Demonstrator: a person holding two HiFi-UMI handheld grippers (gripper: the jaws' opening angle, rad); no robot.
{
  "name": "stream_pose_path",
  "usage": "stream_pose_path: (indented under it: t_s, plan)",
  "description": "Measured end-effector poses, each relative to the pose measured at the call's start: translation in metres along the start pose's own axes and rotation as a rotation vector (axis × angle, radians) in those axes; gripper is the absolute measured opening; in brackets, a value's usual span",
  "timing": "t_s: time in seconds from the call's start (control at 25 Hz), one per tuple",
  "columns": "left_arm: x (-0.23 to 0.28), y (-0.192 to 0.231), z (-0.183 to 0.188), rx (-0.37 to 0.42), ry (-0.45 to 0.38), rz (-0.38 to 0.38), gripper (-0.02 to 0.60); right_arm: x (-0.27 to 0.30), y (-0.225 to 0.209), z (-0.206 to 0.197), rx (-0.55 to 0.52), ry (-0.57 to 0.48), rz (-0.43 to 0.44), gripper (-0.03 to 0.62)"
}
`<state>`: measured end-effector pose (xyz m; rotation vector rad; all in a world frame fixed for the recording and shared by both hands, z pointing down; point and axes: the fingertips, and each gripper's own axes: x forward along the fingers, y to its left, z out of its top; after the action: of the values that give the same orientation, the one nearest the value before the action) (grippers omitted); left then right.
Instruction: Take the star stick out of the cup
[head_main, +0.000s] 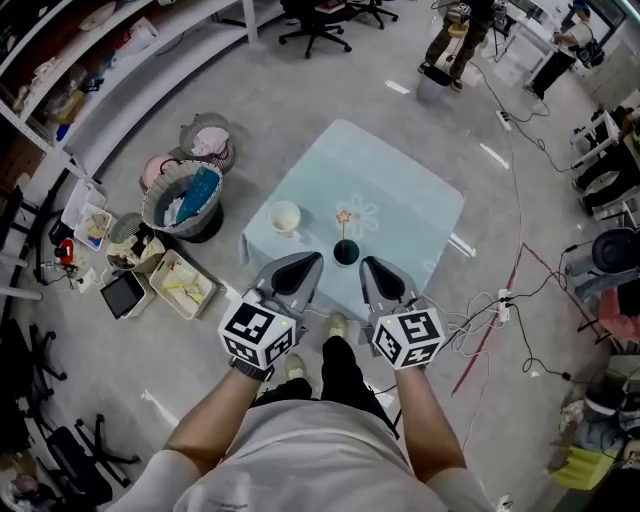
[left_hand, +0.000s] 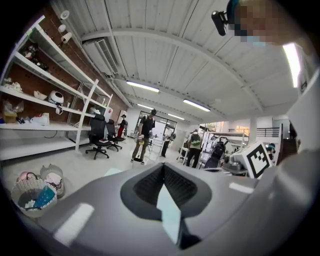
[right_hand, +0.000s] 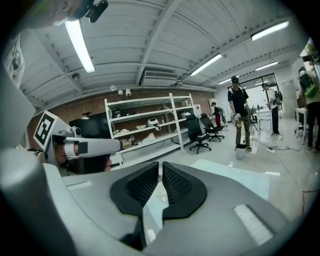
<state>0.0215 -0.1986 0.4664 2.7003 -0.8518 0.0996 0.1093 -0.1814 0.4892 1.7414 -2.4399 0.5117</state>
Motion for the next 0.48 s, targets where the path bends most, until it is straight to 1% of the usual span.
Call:
stream_pose_path:
  t_s: [0.24,0.36,0.48]
  plan:
    - [0.05,0.029,-0.014,-0.025,0.04,0.071,0.006,0.057,-0.041,-0.024,-0.015,0.117,0.063,0.017]
    - [0.066,0.044,-0.03,-0.037,0.064,0.096,0.006,0.085,-0.054,-0.048,-0.01,0.179,0.098,0.018]
    - [0.08,0.061,-0.047,-0.058,0.085,0.12,0.006,0.108,-0.065,-0.072,0.005,0.231,0.114,0.02]
